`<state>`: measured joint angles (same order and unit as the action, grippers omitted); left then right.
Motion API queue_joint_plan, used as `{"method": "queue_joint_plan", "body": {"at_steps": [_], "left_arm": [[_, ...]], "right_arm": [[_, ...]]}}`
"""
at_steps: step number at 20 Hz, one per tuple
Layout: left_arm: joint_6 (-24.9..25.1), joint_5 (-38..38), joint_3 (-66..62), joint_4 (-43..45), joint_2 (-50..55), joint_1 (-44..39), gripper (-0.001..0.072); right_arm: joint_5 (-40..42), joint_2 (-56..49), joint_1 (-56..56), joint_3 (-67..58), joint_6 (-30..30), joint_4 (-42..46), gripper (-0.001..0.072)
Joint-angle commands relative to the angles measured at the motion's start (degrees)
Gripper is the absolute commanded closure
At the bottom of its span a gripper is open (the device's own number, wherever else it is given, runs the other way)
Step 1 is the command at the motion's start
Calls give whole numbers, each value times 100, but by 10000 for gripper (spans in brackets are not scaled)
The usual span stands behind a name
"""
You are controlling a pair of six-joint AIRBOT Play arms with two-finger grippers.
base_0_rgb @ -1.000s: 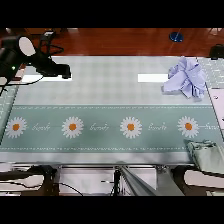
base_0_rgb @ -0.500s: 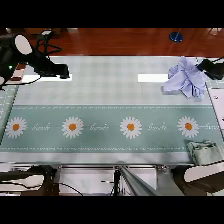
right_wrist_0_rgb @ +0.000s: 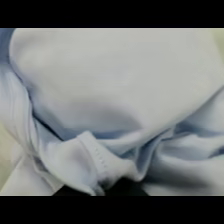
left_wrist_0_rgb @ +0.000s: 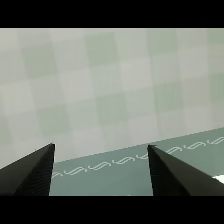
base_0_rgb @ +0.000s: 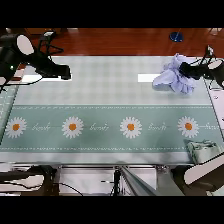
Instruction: Fold the shirts.
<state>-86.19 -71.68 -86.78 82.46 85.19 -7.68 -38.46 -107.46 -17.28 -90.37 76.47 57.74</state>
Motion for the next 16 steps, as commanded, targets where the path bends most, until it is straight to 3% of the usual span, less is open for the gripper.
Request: {"method": "queue_joint_plan", "body": {"at_steps": [1, 8, 16], "left_arm": [[-2, -153, -7, -9, -63, -15, 13], [-2, -240, -227, -516, -997, -20, 13], [-7, -256, -291, -516, -3062, -20, 14]], "right_arm": [[-356, 498, 133, -448, -444, -66, 684], [-1209, 2911, 144, -979, -581, -216, 685], [-1871, 4734, 144, -979, -573, -2111, 685]]}}
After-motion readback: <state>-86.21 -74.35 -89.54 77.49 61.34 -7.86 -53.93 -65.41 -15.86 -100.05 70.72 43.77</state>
